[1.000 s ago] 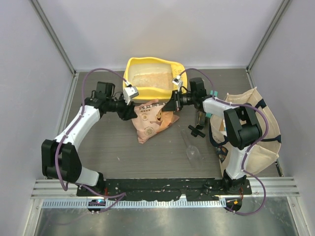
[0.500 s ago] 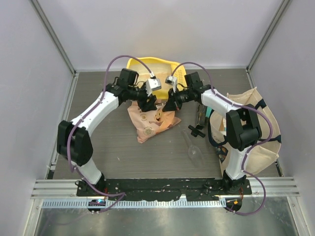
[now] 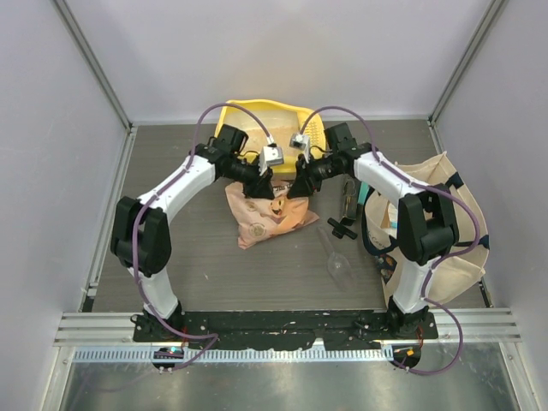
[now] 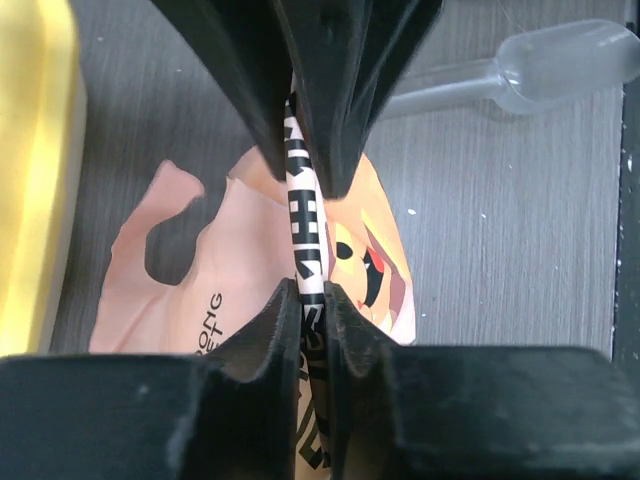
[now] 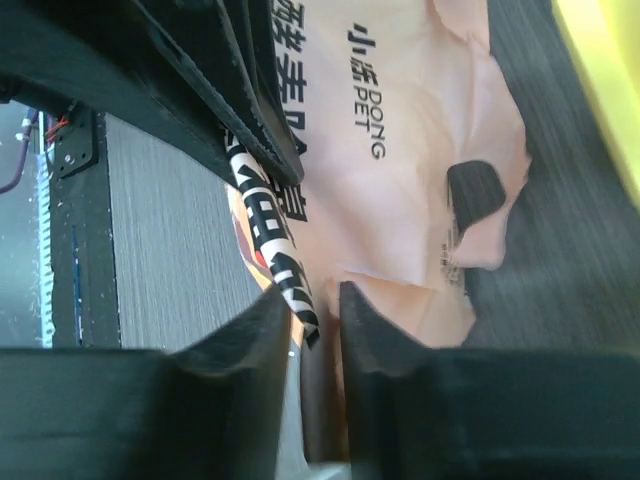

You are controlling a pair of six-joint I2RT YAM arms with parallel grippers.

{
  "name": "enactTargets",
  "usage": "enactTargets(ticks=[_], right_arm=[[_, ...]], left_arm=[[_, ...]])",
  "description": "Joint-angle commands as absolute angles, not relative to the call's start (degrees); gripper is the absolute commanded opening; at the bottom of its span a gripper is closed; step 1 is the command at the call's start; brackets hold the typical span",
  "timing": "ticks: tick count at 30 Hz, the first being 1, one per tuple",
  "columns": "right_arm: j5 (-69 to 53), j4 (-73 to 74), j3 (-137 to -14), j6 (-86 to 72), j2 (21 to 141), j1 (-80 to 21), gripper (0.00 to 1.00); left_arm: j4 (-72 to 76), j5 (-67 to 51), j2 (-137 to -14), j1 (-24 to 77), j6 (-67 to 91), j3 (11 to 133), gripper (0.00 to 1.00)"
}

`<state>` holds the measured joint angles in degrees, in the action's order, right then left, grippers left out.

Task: Fill the litter box with clean litter

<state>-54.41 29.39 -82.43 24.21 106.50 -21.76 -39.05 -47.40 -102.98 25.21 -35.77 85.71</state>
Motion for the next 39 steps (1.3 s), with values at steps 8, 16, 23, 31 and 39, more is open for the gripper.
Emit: enactTargets(ticks=[8,16,23,31,39], right_arm=[[-67.7,34.1,-96.0,25.6,103.4,-9.9,0.76],[-61.4,35.7,-89.4,42.4,101.0,-19.9,0.76],[-59.4,29.3,-85.7,44.0,101.2,-25.1,0.76],[-57.7,18.0,-80.1,39.6,102.1,-28.6,0.75],[-56.2,12.6,-74.4,38.8,100.8,-31.0,0.7]], left_arm=[[-47.6,-51.4,-99.8,24.4,-39.0,83.8,0.02],[-52.6,-51.3,-96.2,22.0,-42.1,81.9,0.0],[-52.9,-52.0,-94.2,20.0,-42.2,80.0,0.0],[-52.2,-54.5,-93.2,18.3,-40.6,77.3,0.0],[-52.3,-57.9,-96.7,16.4,-36.7,78.9,0.03]])
